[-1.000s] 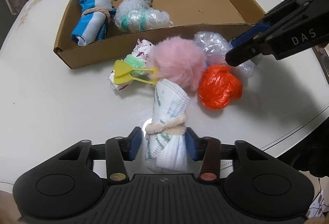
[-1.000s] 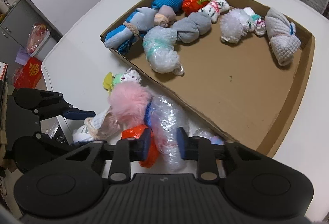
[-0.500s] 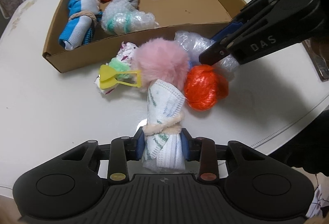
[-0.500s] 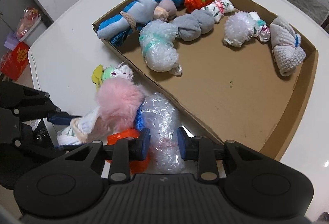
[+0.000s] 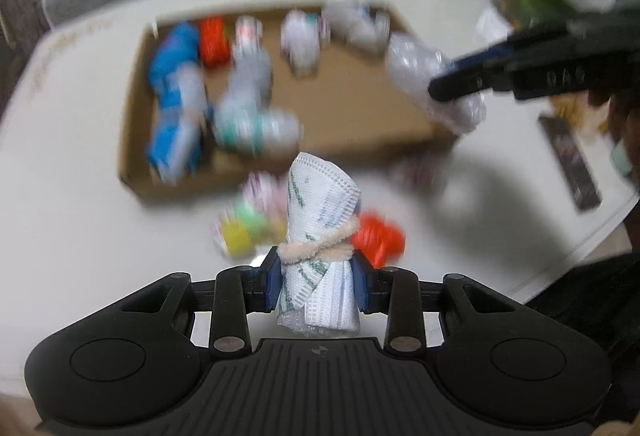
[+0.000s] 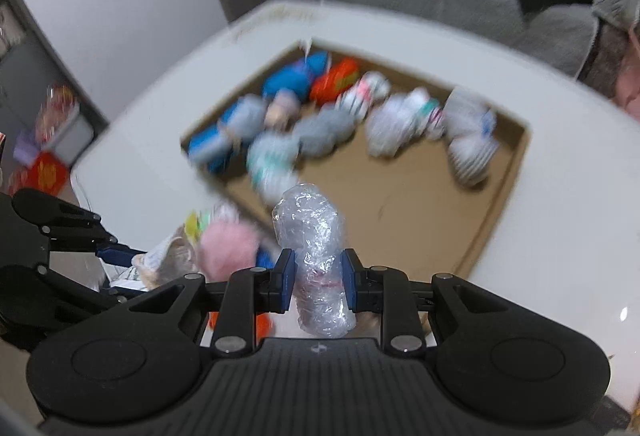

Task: Organize objects
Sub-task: 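Carry both held bundles over the cardboard tray, then lower both bundles into the tray and open both tools, then withdraw both tools from the tray toward the remaining pile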

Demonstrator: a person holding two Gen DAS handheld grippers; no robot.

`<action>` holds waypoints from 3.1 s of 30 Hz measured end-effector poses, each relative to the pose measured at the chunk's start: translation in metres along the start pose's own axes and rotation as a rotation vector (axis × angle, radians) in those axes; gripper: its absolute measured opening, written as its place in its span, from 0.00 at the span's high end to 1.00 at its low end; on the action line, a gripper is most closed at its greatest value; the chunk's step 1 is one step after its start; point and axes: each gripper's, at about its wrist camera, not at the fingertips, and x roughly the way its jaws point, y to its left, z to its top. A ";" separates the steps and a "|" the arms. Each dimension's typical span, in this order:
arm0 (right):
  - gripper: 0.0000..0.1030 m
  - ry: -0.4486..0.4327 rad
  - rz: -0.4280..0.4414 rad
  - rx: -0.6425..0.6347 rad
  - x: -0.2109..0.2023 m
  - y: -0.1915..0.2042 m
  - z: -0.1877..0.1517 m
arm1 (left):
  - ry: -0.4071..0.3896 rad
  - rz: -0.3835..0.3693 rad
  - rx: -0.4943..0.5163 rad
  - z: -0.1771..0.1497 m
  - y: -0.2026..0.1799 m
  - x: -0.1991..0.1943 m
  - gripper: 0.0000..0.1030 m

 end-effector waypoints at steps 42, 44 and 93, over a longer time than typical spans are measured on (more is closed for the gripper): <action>0.78 0.069 -0.122 -0.141 0.083 -0.049 0.056 | -0.024 0.030 0.120 0.133 0.025 0.152 0.60; 0.78 0.076 -0.130 -0.147 0.088 -0.049 0.059 | -0.029 0.033 0.122 0.135 0.024 0.153 0.60; 0.45 -0.017 -0.152 -0.150 0.050 -0.042 0.053 | -0.107 0.120 0.105 0.115 0.008 0.072 0.28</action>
